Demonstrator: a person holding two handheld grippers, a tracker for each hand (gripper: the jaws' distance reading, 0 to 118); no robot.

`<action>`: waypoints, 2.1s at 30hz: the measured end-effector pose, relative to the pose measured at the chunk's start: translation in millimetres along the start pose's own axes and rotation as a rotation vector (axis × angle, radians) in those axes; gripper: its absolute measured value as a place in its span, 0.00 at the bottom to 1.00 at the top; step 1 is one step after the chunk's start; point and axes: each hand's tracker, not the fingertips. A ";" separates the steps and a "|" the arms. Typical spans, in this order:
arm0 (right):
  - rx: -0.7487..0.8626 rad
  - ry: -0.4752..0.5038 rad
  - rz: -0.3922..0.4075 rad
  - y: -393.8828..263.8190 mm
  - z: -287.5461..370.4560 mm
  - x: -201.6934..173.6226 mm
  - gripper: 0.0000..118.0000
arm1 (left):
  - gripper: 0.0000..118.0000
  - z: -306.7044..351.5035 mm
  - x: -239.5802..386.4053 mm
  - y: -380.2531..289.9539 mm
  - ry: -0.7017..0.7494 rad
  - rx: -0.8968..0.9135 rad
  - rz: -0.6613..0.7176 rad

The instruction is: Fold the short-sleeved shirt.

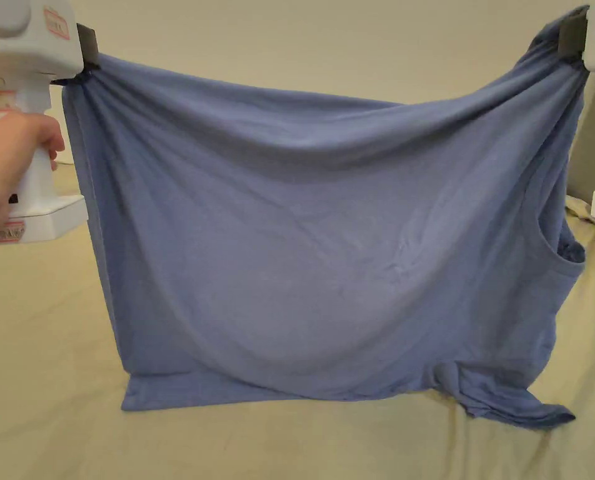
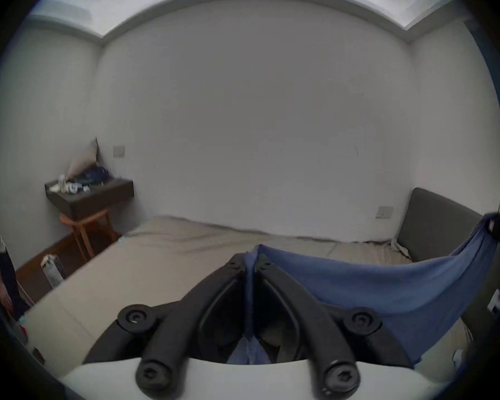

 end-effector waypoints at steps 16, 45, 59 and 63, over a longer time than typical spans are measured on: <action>-0.250 0.080 -0.133 -195.0 35.4 -2.8 0.05 | 0.02 45.8 -12.0 -155.1 -0.045 -0.153 0.000; -0.576 0.164 -0.078 -420.2 419.2 52.5 0.05 | 0.02 432.7 -75.3 -386.3 -0.024 -0.569 -0.115; -0.523 0.088 -0.056 -344.0 503.9 23.8 0.95 | 0.78 510.2 -68.2 -308.7 -0.054 -0.455 -0.128; -0.465 0.071 -0.036 -342.4 525.7 8.3 0.12 | 0.03 524.9 -48.6 -312.3 -0.017 -0.359 -0.204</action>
